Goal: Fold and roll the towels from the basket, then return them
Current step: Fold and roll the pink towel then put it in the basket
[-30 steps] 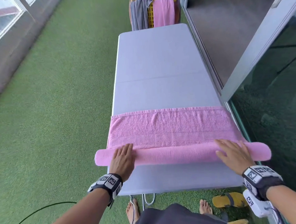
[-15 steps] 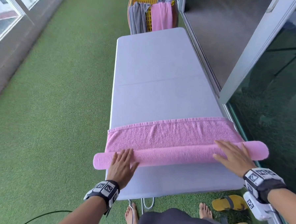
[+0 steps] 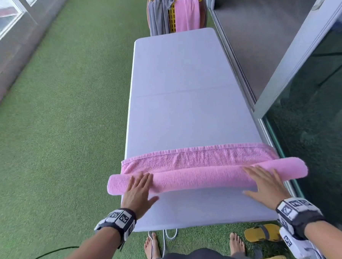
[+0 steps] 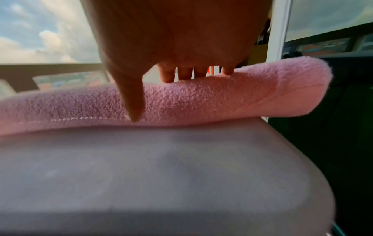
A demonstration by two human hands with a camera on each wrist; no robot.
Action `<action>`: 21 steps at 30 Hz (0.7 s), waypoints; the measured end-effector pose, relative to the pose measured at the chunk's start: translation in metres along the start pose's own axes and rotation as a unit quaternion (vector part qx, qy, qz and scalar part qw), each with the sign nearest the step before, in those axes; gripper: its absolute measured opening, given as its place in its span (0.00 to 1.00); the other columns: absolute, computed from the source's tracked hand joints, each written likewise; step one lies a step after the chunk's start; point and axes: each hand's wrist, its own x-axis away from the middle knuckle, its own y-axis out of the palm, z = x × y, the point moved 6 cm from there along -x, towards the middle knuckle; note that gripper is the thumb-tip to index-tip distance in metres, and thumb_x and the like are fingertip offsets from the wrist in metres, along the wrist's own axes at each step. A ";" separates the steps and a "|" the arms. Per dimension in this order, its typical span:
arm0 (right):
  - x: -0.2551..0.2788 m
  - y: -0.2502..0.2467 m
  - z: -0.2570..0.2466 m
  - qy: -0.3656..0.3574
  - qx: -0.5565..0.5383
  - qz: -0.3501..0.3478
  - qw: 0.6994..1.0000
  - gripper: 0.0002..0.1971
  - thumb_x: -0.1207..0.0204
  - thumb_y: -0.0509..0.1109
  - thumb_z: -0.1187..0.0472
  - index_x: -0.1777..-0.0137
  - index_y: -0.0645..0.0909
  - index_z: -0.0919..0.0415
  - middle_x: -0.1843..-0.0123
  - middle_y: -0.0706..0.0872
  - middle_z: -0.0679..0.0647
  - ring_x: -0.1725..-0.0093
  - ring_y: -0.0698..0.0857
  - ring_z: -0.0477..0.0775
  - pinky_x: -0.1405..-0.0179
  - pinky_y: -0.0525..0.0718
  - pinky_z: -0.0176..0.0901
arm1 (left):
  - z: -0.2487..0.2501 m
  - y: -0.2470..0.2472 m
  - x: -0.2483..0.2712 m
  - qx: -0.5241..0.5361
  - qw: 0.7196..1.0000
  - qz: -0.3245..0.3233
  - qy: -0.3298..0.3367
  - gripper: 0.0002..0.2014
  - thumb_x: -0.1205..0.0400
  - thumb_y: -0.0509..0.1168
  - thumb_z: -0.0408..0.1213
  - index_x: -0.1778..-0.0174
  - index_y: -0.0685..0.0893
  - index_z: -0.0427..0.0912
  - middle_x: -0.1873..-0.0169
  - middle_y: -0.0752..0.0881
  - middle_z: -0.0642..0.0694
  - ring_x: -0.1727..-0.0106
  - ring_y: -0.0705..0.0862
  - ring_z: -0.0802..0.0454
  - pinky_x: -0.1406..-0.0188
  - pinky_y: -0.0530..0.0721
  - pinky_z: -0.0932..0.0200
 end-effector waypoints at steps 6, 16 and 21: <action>-0.012 -0.010 0.004 0.003 0.047 0.015 0.999 0.24 0.28 0.67 0.44 0.30 0.74 0.37 0.31 0.80 0.37 0.31 0.74 0.44 0.21 0.51 0.59 | 0.003 -0.015 -0.008 -0.021 0.999 0.043 0.019 0.20 0.25 0.67 0.51 0.40 0.84 0.45 0.41 0.86 0.49 0.41 0.81 0.49 0.30 0.71 0.43; -0.030 -0.004 0.006 -0.021 0.050 -0.002 0.998 0.37 0.31 0.76 0.47 0.22 0.65 0.40 0.24 0.75 0.42 0.26 0.72 0.46 0.19 0.49 0.56 | -0.008 -0.012 -0.023 -0.018 1.000 0.018 0.016 0.27 0.27 0.73 0.45 0.33 0.79 0.41 0.36 0.84 0.43 0.34 0.80 0.44 0.24 0.64 0.43; -0.060 -0.031 0.002 -0.014 0.064 0.013 0.998 0.27 0.26 0.61 0.48 0.25 0.70 0.41 0.24 0.75 0.41 0.26 0.72 0.46 0.21 0.54 0.59 | -0.011 -0.024 -0.045 -0.015 0.999 0.023 0.017 0.29 0.21 0.47 0.51 0.27 0.73 0.40 0.33 0.80 0.42 0.31 0.76 0.43 0.21 0.60 0.40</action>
